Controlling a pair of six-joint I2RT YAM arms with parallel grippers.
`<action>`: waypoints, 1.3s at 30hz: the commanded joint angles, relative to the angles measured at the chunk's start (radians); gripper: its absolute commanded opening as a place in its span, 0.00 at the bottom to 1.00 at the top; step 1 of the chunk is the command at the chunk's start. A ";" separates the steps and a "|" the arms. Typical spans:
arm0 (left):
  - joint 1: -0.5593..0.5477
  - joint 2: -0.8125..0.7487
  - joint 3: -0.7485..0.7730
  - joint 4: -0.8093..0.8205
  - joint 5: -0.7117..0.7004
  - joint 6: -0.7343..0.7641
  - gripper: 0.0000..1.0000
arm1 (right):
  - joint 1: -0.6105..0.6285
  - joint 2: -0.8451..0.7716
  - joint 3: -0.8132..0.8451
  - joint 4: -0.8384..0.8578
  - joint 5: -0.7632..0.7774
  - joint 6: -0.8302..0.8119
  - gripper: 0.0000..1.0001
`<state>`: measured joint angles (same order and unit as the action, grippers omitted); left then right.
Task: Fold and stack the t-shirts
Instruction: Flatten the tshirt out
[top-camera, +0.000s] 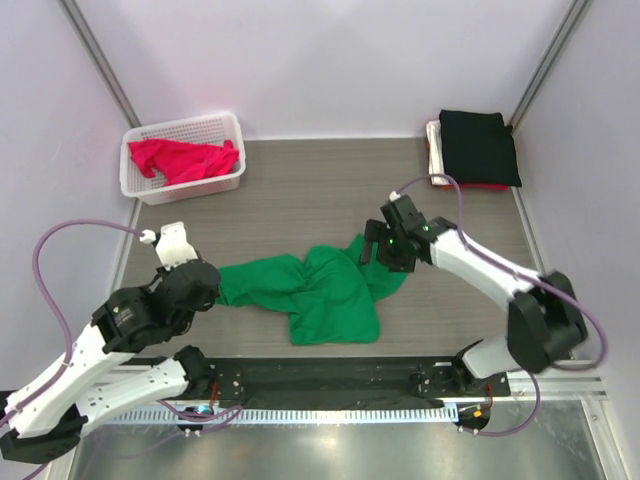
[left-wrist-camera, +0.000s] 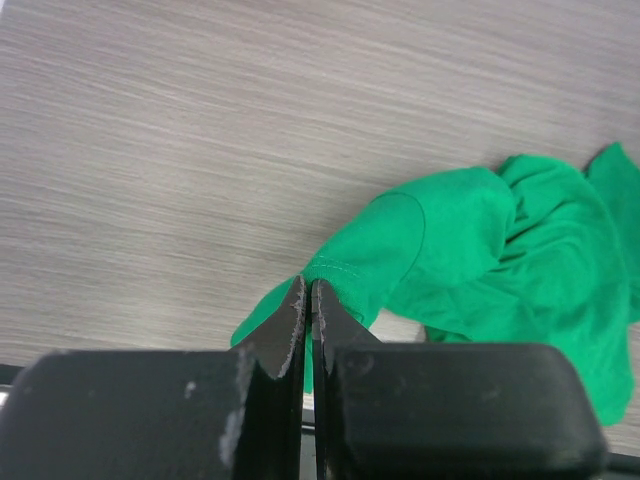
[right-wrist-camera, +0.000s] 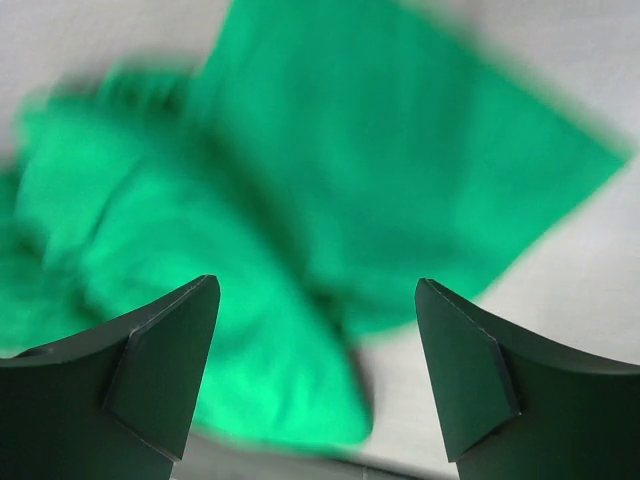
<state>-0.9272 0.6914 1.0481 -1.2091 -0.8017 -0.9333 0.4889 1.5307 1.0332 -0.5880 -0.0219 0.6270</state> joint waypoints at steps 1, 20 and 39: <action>0.002 0.002 -0.026 0.032 -0.041 0.007 0.00 | 0.097 -0.184 -0.118 0.007 -0.026 0.074 0.86; 0.002 0.011 0.004 0.063 -0.031 0.043 0.00 | 0.410 -0.242 -0.340 0.122 0.058 0.252 0.23; 0.002 0.252 0.762 0.106 -0.116 0.525 0.00 | 0.344 -0.391 0.791 -0.786 0.689 0.108 0.01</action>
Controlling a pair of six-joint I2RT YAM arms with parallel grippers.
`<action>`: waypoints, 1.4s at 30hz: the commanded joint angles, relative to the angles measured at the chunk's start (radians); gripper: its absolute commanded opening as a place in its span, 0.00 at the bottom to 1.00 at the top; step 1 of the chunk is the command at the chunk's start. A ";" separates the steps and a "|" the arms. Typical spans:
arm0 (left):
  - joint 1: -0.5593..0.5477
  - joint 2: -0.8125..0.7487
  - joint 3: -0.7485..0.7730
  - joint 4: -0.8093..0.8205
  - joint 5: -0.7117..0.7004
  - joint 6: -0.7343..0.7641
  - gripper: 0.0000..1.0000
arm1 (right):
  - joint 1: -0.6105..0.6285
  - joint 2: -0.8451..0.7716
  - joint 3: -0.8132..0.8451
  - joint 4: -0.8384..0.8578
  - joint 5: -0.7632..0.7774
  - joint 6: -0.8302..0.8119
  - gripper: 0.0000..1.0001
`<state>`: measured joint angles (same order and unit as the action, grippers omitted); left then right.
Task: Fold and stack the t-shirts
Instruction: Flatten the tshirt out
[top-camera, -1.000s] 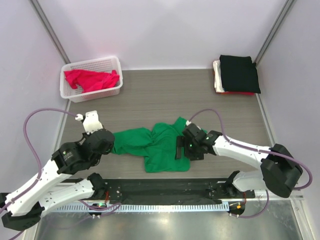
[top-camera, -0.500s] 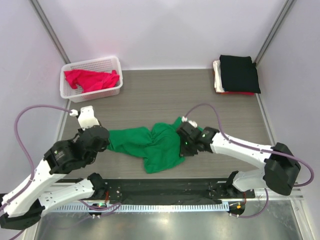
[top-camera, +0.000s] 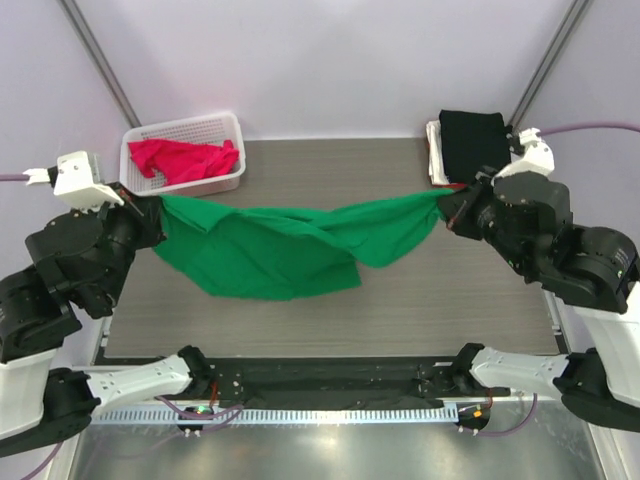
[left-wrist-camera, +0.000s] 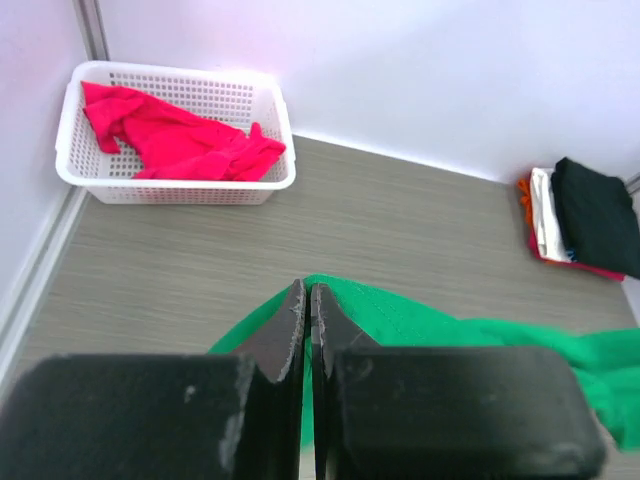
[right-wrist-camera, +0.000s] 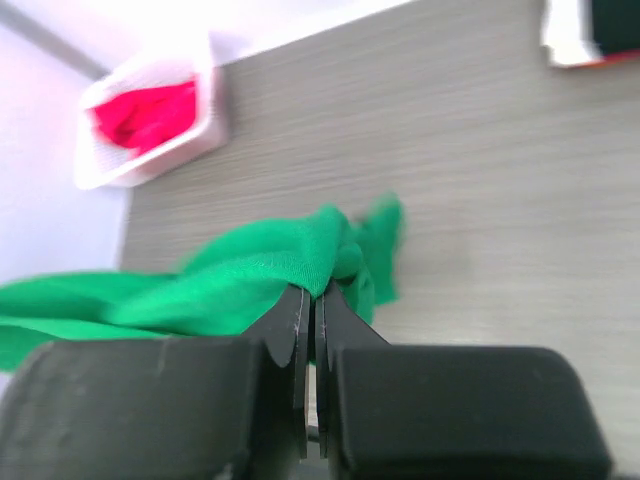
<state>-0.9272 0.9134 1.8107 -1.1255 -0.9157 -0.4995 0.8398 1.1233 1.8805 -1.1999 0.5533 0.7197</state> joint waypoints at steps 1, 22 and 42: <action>0.002 0.030 -0.010 0.032 0.006 0.096 0.00 | -0.010 0.006 -0.101 -0.171 0.120 0.032 0.01; 0.182 0.255 -0.626 0.171 0.325 -0.037 0.00 | -0.601 0.305 -0.684 0.332 -0.377 -0.200 0.93; 0.291 0.260 -0.791 0.294 0.451 -0.027 0.00 | -0.502 0.125 -1.222 0.694 -0.535 -0.052 0.60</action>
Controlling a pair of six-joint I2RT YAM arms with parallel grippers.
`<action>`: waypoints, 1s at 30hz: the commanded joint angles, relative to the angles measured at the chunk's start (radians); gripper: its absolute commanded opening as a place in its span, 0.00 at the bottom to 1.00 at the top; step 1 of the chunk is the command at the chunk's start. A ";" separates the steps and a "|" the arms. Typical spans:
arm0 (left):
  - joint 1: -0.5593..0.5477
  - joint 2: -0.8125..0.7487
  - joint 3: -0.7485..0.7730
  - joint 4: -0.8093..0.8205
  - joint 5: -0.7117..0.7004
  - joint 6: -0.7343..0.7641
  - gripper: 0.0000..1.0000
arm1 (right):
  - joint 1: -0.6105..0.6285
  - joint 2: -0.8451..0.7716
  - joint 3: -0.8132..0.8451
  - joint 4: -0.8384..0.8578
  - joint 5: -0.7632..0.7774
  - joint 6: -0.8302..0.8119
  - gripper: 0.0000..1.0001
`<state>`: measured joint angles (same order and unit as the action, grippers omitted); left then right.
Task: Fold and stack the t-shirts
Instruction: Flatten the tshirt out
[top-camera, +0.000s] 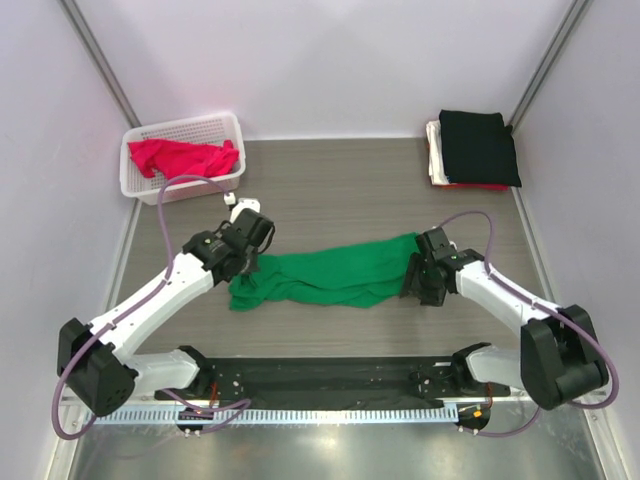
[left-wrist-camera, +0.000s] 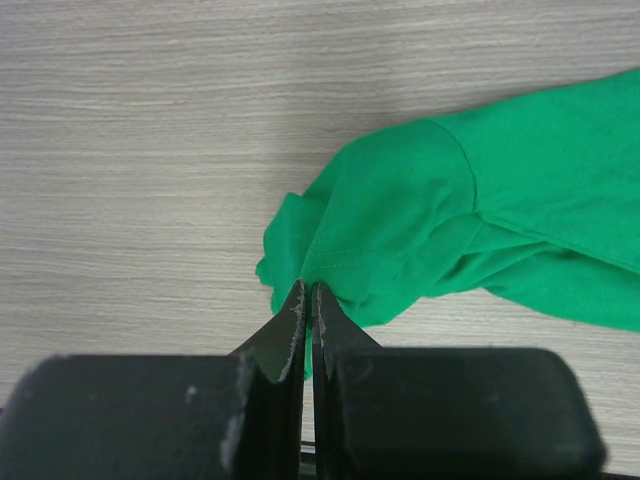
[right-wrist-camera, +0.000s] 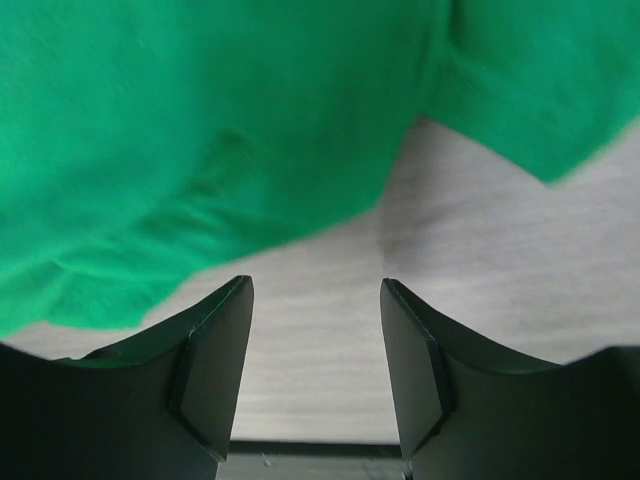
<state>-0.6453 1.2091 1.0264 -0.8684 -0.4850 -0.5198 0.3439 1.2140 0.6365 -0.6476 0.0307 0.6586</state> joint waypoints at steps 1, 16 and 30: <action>0.009 -0.037 -0.008 0.035 0.022 -0.006 0.00 | -0.009 0.051 0.028 0.150 -0.012 0.006 0.60; 0.024 -0.077 -0.005 0.009 0.011 0.004 0.00 | -0.056 0.164 0.086 0.200 0.011 -0.033 0.27; 0.029 -0.149 0.191 -0.122 -0.058 0.035 0.00 | -0.056 -0.071 0.287 -0.174 0.055 -0.091 0.01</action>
<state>-0.6258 1.0958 1.1416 -0.9497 -0.4942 -0.5110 0.2924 1.1854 0.8555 -0.7155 0.0624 0.5980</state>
